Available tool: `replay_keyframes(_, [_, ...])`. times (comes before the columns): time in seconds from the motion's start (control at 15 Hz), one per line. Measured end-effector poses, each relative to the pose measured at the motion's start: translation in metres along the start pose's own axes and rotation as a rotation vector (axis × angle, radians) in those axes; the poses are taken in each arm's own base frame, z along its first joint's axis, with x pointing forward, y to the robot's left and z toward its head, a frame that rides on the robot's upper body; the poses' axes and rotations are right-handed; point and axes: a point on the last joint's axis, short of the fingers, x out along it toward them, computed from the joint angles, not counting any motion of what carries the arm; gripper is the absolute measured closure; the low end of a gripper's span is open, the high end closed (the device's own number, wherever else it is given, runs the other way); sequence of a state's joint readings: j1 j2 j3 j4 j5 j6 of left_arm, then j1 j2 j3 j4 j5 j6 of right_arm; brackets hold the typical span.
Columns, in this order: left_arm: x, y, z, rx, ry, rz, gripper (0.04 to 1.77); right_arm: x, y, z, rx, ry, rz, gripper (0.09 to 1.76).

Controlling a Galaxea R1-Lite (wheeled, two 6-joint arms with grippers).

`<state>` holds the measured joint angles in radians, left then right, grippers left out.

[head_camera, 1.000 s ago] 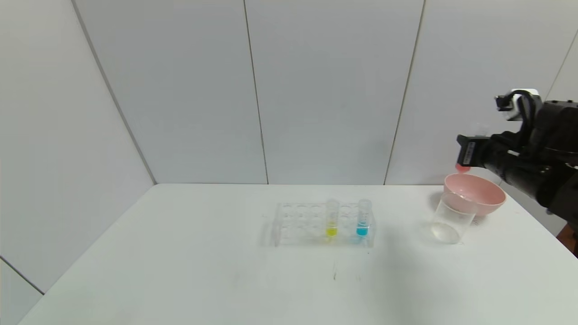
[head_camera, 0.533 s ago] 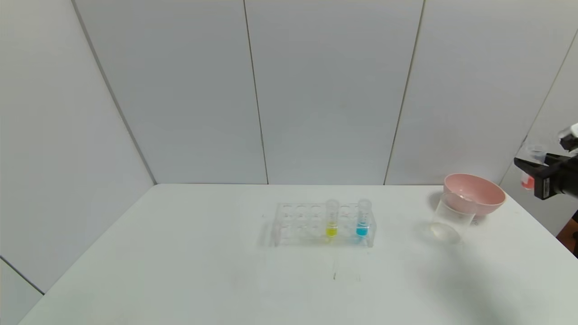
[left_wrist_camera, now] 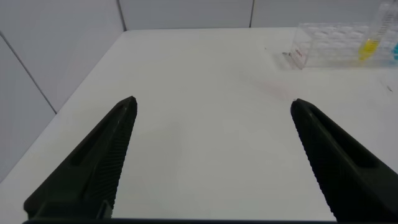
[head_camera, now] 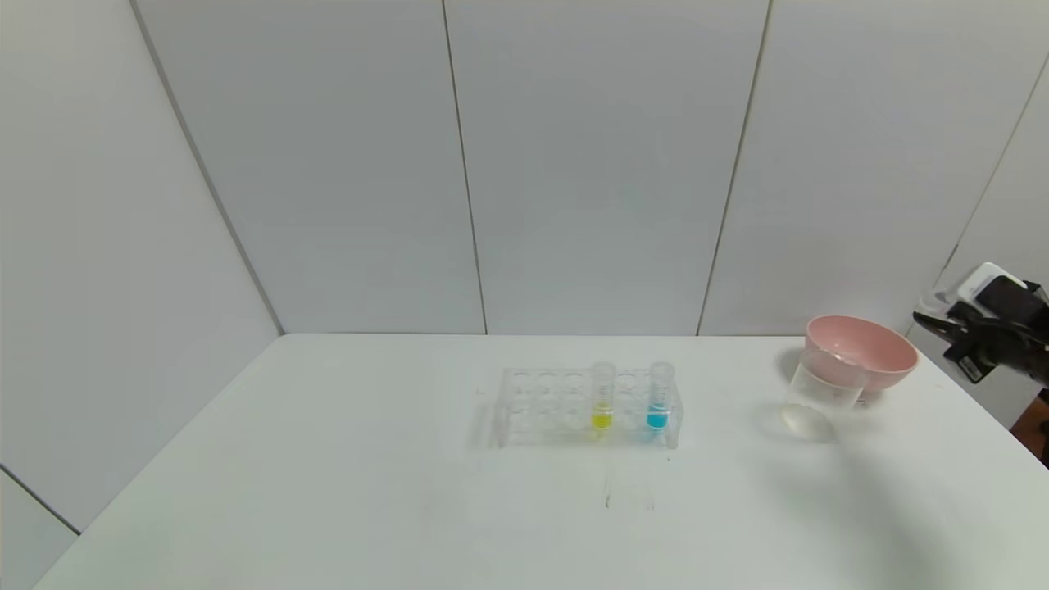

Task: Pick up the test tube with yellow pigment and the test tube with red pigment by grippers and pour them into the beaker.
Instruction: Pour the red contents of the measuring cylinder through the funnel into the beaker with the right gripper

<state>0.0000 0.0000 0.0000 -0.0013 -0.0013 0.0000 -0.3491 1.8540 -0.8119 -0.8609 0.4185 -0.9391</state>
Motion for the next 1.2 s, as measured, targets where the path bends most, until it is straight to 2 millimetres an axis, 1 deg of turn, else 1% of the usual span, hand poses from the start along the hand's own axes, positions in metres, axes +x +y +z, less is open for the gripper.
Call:
replay_keyframes(0.27, [0.000, 0.000, 0.000, 0.000, 0.000, 0.000, 0.05, 0.012, 0.015, 0.009, -0.052, -0.036, 0.047, 1.32])
replay_keyframes(0.53, [0.000, 0.000, 0.000, 0.000, 0.000, 0.000, 0.05, 0.022, 0.017, 0.012, -0.157, -0.084, 0.012, 1.32])
replay_keyframes(0.87, [0.000, 0.000, 0.000, 0.000, 0.000, 0.000, 0.05, 0.034, 0.021, 0.005, -0.233, -0.161, -0.048, 1.32])
replay_keyframes(1.07, [0.000, 0.000, 0.000, 0.000, 0.000, 0.000, 0.05, 0.033, 0.024, -0.003, -0.304, -0.226, -0.061, 1.32])
replay_keyframes(1.2, [0.000, 0.000, 0.000, 0.000, 0.000, 0.000, 0.05, 0.031, 0.029, -0.011, -0.333, -0.225, -0.052, 1.32])
